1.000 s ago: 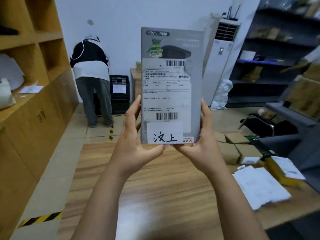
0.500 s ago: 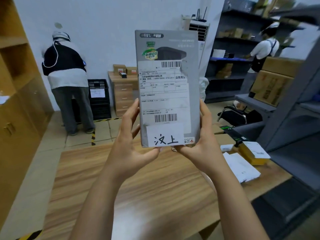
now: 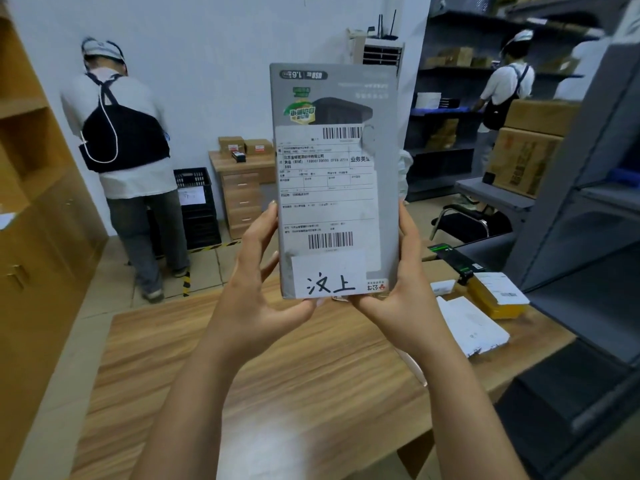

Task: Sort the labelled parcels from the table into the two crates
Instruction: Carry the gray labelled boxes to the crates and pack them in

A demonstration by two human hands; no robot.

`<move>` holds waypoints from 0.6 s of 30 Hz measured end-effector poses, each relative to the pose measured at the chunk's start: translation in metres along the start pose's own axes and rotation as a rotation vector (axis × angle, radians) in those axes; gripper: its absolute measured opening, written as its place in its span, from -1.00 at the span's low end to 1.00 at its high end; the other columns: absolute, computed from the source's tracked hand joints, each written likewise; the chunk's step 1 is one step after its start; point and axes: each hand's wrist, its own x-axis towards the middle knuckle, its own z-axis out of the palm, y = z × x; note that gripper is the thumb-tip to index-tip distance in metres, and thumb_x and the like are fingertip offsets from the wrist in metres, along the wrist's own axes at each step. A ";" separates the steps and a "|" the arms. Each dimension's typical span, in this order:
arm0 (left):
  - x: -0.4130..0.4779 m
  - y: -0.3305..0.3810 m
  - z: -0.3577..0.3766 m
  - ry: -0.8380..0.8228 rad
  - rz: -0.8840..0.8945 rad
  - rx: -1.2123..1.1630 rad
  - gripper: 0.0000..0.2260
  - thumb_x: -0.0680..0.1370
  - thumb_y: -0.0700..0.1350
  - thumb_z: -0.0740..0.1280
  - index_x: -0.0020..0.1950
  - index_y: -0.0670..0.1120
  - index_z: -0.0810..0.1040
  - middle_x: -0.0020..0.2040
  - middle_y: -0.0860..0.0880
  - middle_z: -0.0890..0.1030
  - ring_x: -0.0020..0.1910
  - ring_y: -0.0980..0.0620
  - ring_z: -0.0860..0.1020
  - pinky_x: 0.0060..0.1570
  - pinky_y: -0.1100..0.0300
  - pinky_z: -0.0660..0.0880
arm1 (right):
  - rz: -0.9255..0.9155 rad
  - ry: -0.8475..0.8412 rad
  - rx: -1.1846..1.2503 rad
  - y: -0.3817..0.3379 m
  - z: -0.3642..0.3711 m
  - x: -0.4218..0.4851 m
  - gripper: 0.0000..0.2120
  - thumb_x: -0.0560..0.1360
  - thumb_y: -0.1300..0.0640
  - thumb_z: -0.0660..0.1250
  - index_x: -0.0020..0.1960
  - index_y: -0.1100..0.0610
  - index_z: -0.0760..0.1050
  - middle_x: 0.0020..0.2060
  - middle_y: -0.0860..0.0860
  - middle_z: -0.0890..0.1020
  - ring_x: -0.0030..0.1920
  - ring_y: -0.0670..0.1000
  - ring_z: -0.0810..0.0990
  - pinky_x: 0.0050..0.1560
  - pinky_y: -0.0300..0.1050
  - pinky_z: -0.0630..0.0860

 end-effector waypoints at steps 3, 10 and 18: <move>0.007 0.004 0.019 -0.011 -0.020 0.026 0.01 0.31 -0.22 0.59 0.56 0.04 0.03 0.53 0.11 0.20 0.49 0.20 0.20 0.36 0.12 0.35 | 0.017 -0.008 0.011 0.011 -0.018 0.004 0.08 0.35 0.39 0.53 0.58 -0.07 -0.09 0.28 -0.56 0.27 0.31 -0.37 0.37 0.16 -0.38 0.47; 0.028 0.013 0.083 0.030 -0.053 0.059 0.00 0.32 -0.18 0.60 0.57 0.02 0.03 0.54 0.10 0.18 0.50 0.16 0.20 0.38 0.06 0.37 | 0.032 -0.029 0.058 0.041 -0.080 0.018 0.08 0.34 0.42 0.51 0.53 -0.22 -0.05 0.40 -0.27 0.31 0.29 -0.27 0.45 0.11 -0.32 0.52; 0.035 0.017 0.156 0.085 -0.126 0.068 -0.01 0.31 -0.28 0.58 0.56 0.01 0.05 0.51 0.10 0.23 0.48 0.19 0.22 0.38 -0.03 0.37 | 0.081 -0.129 0.070 0.083 -0.138 0.018 0.07 0.35 0.32 0.55 0.53 -0.23 -0.06 0.14 -0.62 0.34 0.22 -0.37 0.46 0.09 -0.29 0.55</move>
